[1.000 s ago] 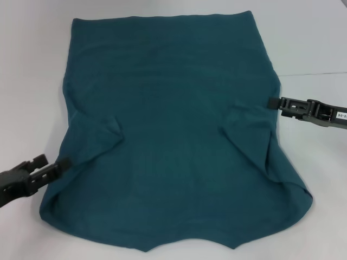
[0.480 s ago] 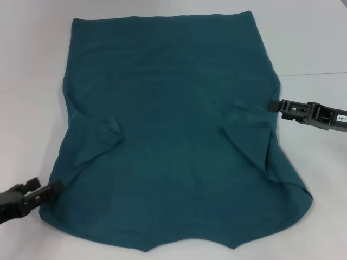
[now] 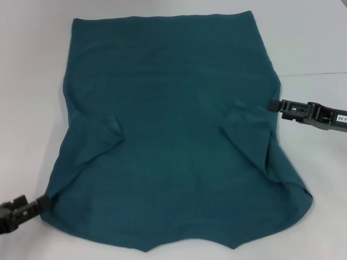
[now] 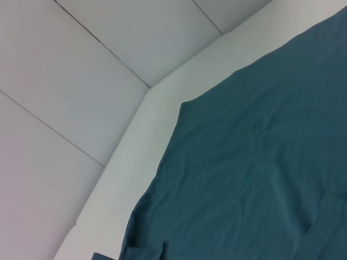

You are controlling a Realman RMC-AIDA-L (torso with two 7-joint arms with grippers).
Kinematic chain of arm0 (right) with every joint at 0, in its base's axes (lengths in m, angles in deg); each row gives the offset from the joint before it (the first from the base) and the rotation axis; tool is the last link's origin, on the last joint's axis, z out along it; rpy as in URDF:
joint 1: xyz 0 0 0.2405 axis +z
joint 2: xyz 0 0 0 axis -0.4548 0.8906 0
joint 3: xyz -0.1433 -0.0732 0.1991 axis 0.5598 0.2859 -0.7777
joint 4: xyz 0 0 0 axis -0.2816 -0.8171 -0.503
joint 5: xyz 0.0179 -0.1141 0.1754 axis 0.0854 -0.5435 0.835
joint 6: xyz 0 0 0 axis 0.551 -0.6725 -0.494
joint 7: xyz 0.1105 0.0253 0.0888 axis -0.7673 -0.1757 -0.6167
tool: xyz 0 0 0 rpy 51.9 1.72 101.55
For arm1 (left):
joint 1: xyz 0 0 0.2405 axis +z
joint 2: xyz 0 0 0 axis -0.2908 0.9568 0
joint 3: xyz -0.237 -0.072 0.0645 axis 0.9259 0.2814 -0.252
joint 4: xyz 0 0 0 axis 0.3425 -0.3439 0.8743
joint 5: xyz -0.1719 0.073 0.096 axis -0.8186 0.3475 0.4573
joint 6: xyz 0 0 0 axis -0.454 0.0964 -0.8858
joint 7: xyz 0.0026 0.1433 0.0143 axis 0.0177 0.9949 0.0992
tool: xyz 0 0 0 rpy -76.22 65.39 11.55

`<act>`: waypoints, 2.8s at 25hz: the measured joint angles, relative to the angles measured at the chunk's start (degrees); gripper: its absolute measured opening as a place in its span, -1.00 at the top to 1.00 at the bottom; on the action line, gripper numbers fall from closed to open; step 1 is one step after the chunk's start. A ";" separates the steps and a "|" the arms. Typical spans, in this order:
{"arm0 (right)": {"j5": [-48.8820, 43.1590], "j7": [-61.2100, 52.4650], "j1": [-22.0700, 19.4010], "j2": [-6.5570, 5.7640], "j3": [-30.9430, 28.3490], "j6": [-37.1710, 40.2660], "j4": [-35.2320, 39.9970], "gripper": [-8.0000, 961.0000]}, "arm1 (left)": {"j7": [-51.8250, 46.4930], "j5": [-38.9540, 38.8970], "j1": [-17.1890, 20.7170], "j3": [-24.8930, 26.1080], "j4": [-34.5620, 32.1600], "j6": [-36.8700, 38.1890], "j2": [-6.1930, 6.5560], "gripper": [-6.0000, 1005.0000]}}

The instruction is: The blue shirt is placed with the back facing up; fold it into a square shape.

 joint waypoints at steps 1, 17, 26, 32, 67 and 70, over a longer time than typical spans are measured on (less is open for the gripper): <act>0.00 0.01 0.00 0.01 -0.09 0.00 0.06 -0.82 | -0.41 0.79 -0.03 0.05 0.00 0.00 0.01 -0.77; 0.00 0.23 0.00 0.02 -0.22 -0.56 -0.11 -0.82 | -3.95 3.13 -2.32 2.11 0.59 -3.24 0.34 -0.77; 0.00 0.19 0.01 0.02 -0.29 -0.70 0.23 -0.82 | -8.03 3.31 -2.85 1.88 0.34 -5.01 0.57 -0.77; 0.00 -0.06 0.10 0.01 -0.40 -0.71 0.33 -0.82 | -8.91 3.45 -3.39 1.48 0.47 -5.09 0.62 -0.77; -0.35 0.22 0.01 -0.16 -0.93 -1.12 0.01 -0.82 | -15.15 9.51 -5.19 -1.98 0.61 -1.73 1.30 -0.77; -0.35 0.19 0.01 -0.16 -0.93 -1.08 0.02 -0.82 | -15.15 9.51 -5.18 -2.00 0.52 -0.48 1.35 -0.77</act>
